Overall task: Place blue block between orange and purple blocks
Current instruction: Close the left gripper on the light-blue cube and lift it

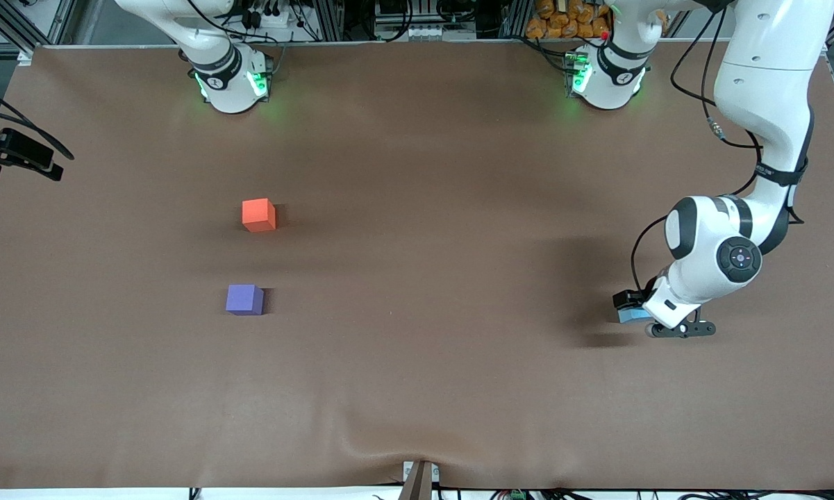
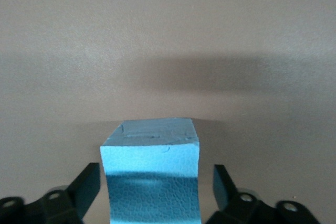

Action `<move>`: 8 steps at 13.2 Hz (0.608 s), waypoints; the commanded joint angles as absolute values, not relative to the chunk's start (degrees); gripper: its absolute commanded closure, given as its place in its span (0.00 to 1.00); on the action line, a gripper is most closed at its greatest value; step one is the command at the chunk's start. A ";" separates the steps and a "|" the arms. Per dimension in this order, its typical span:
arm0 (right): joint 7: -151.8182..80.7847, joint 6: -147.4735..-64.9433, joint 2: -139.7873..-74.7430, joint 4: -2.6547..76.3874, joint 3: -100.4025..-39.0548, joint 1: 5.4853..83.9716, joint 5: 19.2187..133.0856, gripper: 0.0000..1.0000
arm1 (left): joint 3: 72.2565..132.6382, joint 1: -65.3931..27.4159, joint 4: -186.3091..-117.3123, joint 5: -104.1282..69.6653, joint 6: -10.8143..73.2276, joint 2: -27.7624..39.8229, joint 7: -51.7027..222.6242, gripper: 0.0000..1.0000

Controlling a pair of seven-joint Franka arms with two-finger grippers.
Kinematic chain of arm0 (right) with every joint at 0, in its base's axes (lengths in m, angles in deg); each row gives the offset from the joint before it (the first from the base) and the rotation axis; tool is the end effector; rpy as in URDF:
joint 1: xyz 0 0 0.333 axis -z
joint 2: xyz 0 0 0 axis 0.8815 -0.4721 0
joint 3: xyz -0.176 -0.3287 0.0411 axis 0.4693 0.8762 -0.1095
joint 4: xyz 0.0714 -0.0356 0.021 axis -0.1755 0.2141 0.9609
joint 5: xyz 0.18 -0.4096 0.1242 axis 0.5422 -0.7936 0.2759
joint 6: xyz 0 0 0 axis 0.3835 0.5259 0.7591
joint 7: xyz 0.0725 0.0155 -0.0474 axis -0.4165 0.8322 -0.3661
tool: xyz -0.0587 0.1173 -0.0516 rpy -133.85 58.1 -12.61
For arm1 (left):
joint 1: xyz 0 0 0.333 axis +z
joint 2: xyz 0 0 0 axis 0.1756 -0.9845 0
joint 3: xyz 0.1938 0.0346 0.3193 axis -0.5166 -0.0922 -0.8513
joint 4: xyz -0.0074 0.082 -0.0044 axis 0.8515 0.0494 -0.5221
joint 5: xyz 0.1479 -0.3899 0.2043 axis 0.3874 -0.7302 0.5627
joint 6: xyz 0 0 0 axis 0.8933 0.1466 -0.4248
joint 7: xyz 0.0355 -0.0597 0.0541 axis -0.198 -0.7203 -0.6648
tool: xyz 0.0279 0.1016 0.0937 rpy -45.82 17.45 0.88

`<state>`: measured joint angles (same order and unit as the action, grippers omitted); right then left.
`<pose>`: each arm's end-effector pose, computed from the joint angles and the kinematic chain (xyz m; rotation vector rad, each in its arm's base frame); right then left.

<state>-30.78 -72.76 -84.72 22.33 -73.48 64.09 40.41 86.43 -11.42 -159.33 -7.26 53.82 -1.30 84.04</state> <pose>0.6160 -0.0393 0.6809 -3.1166 0.0962 0.0892 0.7157 -0.0429 0.1644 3.1320 0.0302 -0.0140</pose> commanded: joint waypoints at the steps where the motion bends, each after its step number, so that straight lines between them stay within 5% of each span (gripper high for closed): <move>1: -30.31 -72.68 -85.12 21.69 -73.24 63.67 41.15 0.00 | 86.93 -11.69 -158.45 -7.62 54.32 -2.01 83.48 1.00; 8: -30.31 -72.68 -85.47 21.60 -73.16 63.58 41.15 0.00 | 89.48 -24.14 -153.89 -7.89 53.09 -1.74 86.72 1.00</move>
<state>-30.78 -72.81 -85.32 22.33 -73.52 63.91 40.41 89.86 -18.89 -156.10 -7.27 53.87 -1.69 84.27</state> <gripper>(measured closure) 0.000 0.436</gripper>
